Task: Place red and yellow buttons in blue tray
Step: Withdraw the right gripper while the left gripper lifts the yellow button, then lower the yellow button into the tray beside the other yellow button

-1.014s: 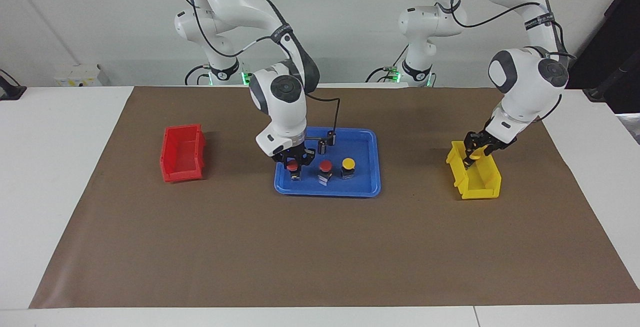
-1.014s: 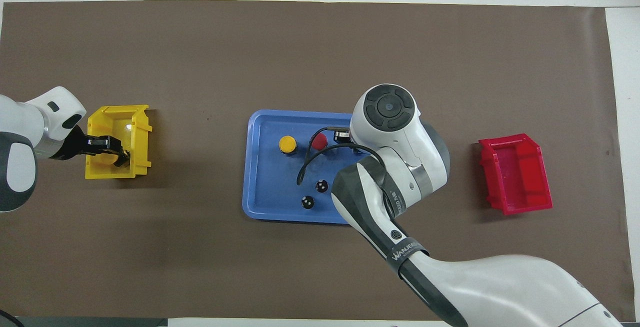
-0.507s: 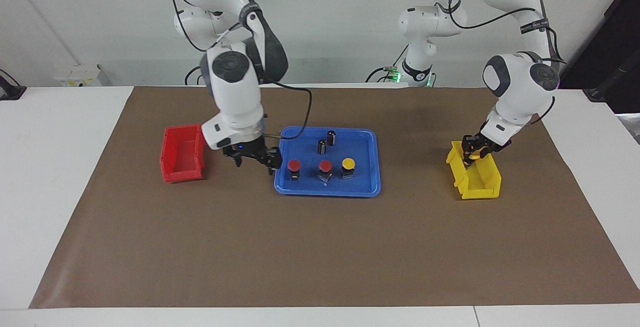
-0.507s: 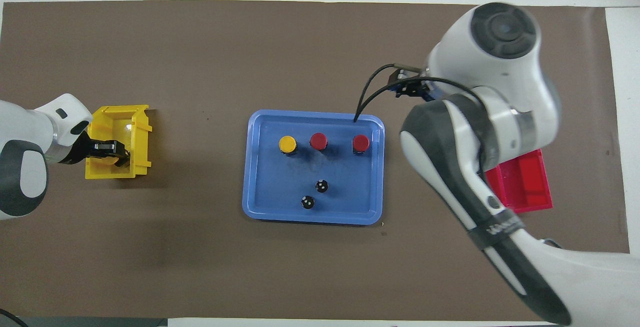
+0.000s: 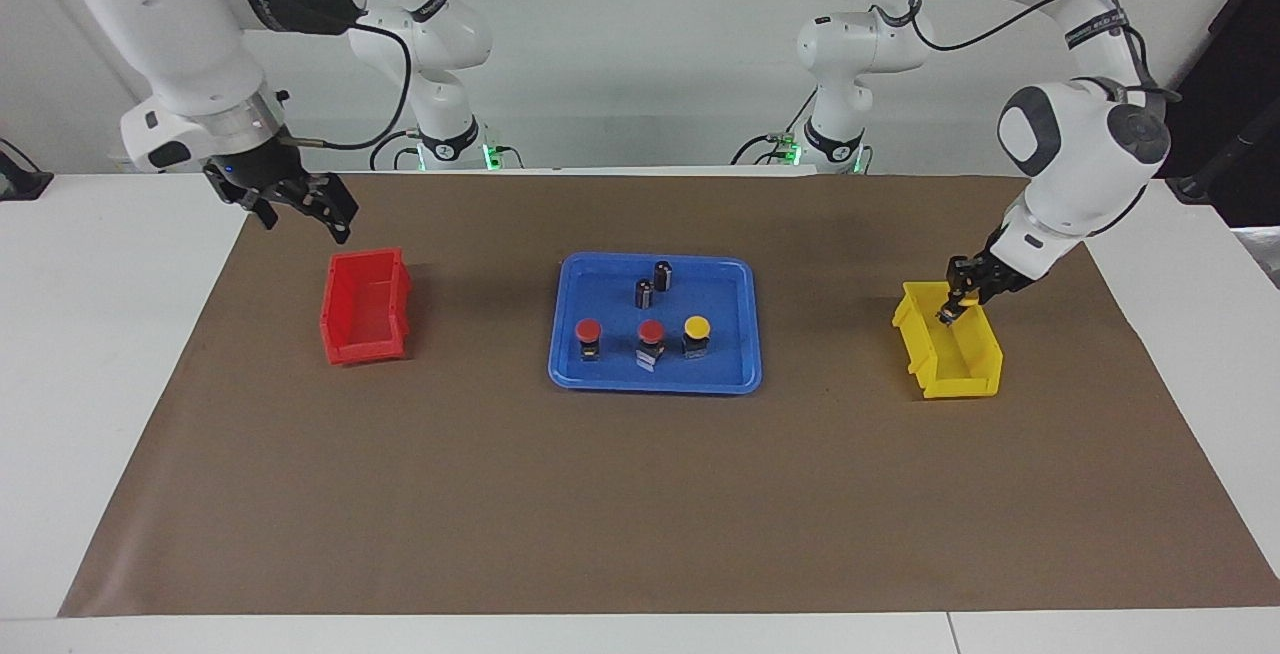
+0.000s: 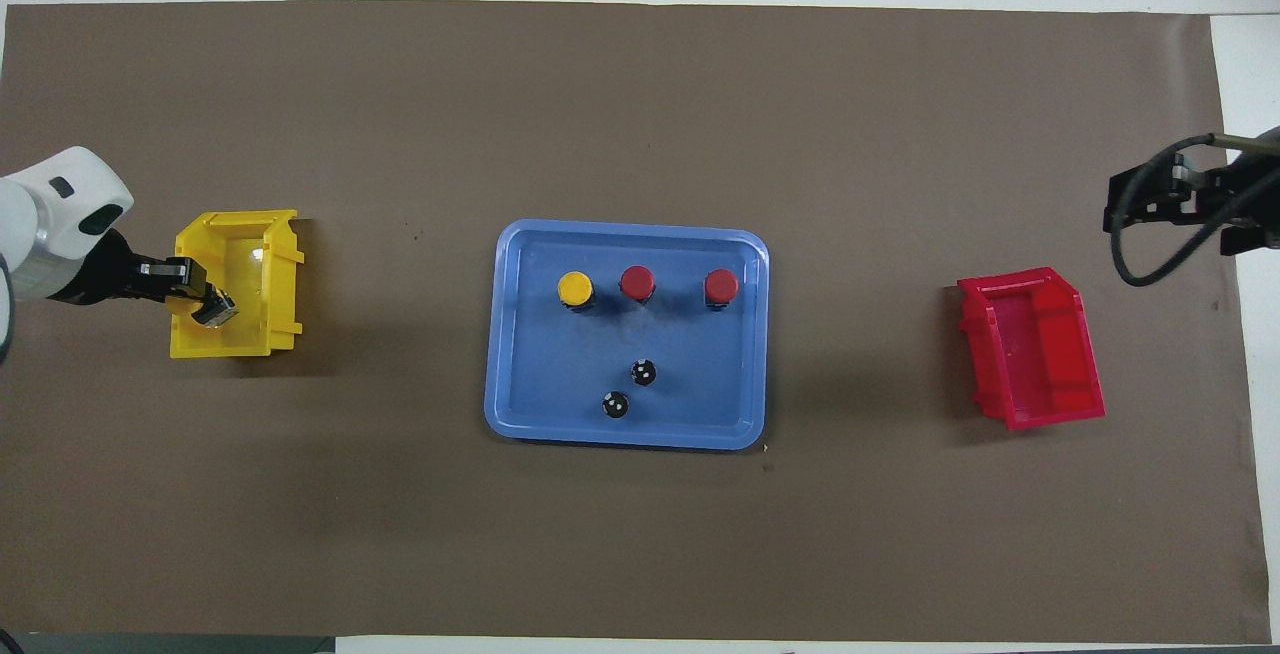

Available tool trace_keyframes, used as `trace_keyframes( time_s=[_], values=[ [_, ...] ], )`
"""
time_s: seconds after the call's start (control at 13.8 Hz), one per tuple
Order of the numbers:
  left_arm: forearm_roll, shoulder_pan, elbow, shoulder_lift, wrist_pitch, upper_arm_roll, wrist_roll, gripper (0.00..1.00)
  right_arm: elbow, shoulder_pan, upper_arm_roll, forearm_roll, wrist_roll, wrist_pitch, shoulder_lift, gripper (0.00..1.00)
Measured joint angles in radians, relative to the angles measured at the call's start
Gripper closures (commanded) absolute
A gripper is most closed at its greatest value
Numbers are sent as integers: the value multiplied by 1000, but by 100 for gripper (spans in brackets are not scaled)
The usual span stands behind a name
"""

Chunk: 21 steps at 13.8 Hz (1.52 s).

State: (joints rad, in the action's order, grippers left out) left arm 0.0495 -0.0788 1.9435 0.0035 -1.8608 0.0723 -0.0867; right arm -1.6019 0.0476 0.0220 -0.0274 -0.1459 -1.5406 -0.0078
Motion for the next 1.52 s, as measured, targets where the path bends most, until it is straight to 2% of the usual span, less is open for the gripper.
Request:
trace_keyframes(
  time_s=[0.07, 0.22, 0.36, 0.58, 0.8, 1.01, 1.52],
  values=[
    [0, -34, -46, -4, 40, -5, 47, 99, 9, 21, 0, 0, 24, 15, -5, 0],
    [1, -159, -69, -4, 41, -13, 170, 99, 27, 37, 0, 0, 43, 33, -18, 0],
    [1, -310, -51, 21, -33, -22, 341, 99, 28, 37, -1, 0, 44, 51, -39, 0],
    [37, -473, -37, 121, -179, -30, 521, 99, 20, 37, -2, 0, 44, 53, -42, 0],
    [91, -520, -37, 200, -306, -28, 600, 99, 18, 37, -2, 0, 54, 62, -38, 0],
    [93, -543, -37, 244, -356, -26, 632, 99, 18, 37, -2, 0, 57, 71, -38, 0],
    [94, -542, -37, 252, -353, -12, 634, 99, 18, 37, -4, 0, 58, 73, -38, 0]
  ],
)
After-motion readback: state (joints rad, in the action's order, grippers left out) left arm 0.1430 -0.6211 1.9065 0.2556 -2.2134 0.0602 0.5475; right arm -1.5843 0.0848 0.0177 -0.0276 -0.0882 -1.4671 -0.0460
